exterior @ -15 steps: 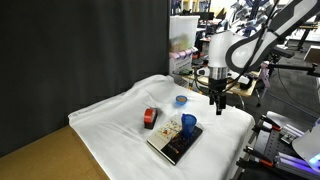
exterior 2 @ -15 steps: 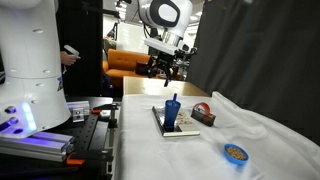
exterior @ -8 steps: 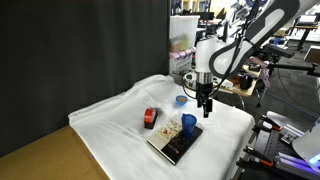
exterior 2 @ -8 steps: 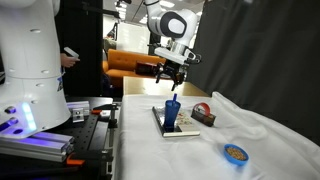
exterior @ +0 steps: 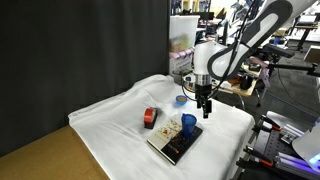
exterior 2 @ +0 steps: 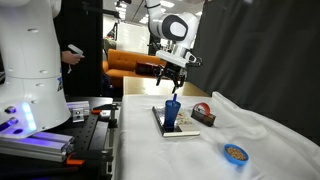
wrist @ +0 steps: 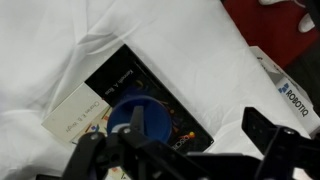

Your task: Remove the marker from the blue cup.

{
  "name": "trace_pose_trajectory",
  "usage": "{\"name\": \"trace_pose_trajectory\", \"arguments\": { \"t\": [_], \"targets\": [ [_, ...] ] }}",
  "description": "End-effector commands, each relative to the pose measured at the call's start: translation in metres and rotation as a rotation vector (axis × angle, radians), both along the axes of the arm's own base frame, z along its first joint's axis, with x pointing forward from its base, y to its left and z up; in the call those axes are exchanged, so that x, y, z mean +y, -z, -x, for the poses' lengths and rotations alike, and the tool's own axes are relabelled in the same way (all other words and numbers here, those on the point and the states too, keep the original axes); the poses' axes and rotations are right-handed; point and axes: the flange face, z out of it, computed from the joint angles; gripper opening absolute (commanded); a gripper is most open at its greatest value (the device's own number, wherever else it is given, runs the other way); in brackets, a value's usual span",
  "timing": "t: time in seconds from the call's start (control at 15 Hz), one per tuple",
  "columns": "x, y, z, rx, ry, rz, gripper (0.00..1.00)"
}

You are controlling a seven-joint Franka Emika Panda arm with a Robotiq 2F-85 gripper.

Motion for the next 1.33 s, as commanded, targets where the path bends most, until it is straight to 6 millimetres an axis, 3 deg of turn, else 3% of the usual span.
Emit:
{"name": "trace_pose_trajectory", "arguments": {
  "t": [0.0,0.33,0.73,1.27],
  "targets": [
    [-0.004,-0.002,-0.023,-0.040,-0.029,0.005,1.00],
    [0.007,-0.007,-0.045,-0.082,-0.056,-0.008,1.00],
    [0.035,0.005,-0.042,-0.070,-0.098,-0.036,1.00],
    [0.036,0.015,-0.056,-0.075,-0.096,-0.051,1.00]
  ]
}}
